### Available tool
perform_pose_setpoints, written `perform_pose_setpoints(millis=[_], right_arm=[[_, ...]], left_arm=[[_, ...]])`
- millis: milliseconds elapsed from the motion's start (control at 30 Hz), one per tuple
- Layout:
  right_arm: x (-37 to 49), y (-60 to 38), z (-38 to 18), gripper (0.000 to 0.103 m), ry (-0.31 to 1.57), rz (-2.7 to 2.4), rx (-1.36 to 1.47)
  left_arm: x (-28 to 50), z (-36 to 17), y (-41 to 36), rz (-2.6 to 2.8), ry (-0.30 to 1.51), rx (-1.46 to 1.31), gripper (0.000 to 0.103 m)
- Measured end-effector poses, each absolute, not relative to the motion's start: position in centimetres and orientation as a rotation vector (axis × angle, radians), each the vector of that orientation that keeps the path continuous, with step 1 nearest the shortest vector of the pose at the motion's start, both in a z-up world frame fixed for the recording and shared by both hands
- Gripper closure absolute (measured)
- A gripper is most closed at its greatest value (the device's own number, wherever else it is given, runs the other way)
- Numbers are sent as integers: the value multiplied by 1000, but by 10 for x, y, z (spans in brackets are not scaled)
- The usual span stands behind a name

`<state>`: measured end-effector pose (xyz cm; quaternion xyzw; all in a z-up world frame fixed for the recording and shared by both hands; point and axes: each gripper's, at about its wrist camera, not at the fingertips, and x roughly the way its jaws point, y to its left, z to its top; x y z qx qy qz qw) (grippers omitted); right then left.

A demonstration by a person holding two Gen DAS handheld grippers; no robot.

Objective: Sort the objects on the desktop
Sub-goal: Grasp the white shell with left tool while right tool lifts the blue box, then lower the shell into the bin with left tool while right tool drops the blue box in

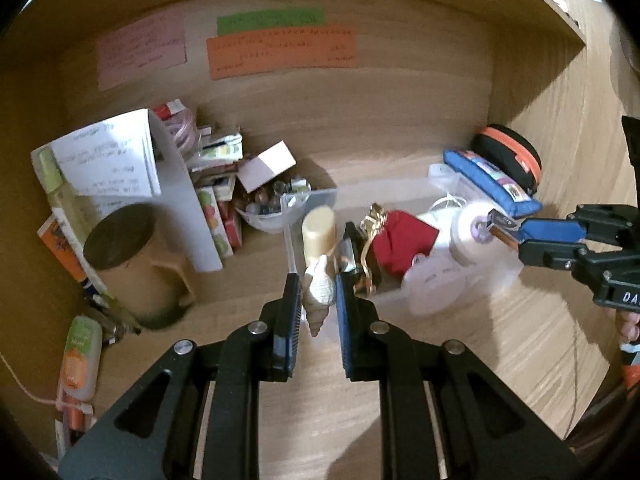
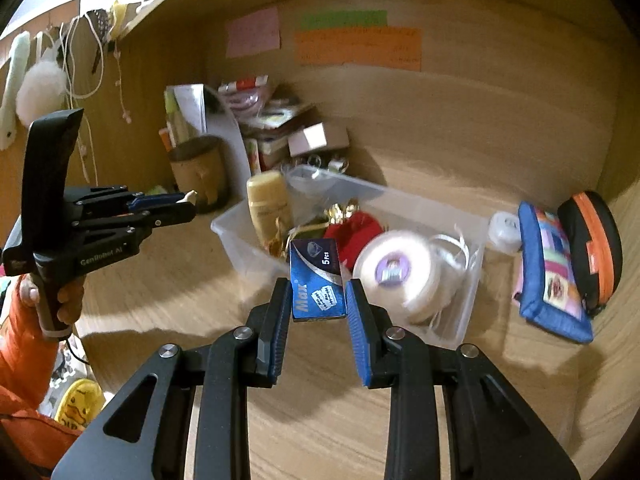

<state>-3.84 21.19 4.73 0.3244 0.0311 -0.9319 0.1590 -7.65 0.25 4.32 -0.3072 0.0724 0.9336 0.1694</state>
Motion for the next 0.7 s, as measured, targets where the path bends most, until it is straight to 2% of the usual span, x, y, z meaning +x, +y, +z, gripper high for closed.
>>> perform_pose_setpoints(millis=[200,500,700], right_arm=[[-64,199,47,78,72,-2631,912],[-117,173,16,78,24,-2559,1025],[-128,159,5,77,98,-2580,1020]], left_arm=[[-105,35,9,2594,172,-919,87],[-133,7,19,2516,151,-1024,87],[-137,4,17,2501,140,-1017,87]])
